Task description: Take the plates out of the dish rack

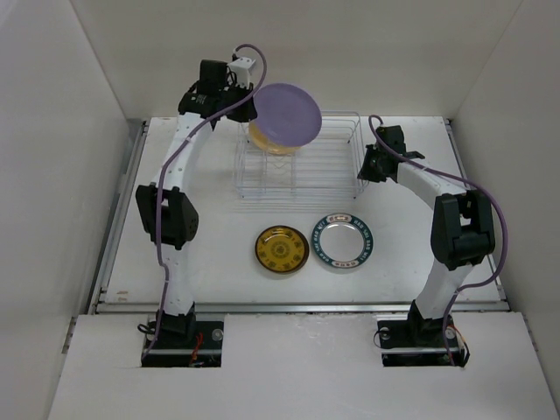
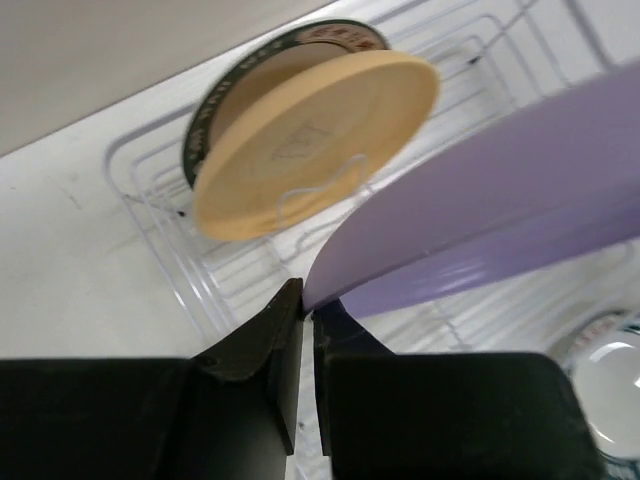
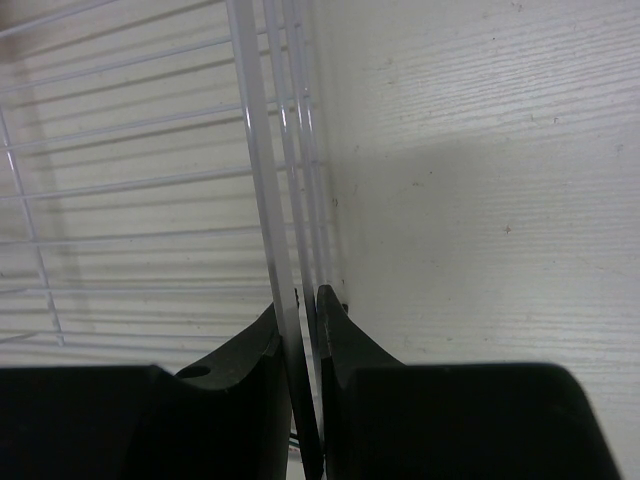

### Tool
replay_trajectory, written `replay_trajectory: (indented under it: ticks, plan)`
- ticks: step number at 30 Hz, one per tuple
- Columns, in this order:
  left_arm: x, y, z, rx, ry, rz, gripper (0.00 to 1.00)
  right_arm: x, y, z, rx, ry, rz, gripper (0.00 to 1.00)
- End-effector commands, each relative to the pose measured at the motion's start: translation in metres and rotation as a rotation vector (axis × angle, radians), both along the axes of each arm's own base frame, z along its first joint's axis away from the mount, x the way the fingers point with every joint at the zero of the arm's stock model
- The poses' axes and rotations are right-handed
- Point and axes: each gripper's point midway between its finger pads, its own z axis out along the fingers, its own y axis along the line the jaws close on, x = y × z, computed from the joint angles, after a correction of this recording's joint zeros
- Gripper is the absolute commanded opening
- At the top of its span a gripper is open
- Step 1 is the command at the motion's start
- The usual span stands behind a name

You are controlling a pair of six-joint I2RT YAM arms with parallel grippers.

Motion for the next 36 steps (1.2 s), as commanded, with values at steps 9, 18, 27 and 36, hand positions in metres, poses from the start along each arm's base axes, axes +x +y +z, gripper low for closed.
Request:
replay_trajectory:
  ticks: [9, 18, 27, 36]
  plan:
    - [-0.120, 0.072, 0.031, -0.176, 0.376, 0.026, 0.00, 0.017, 0.006, 0.015, 0.035, -0.065, -0.014, 0.27]
    - [-0.208, 0.188, -0.024, -0.090, 0.652, 0.277, 0.00, 0.038, -0.012, 0.093, -0.072, -0.230, -0.031, 0.70]
    - [-0.255, 0.220, -0.099, -0.140, 0.962, 0.314, 0.00, 0.076, 0.012, 0.205, -0.041, -0.553, 0.089, 0.71]
    - [-0.265, 0.241, -0.168, -0.162, 1.181, 0.353, 0.00, 0.132, 0.125, 0.196, 0.077, -0.626, 0.403, 0.71]
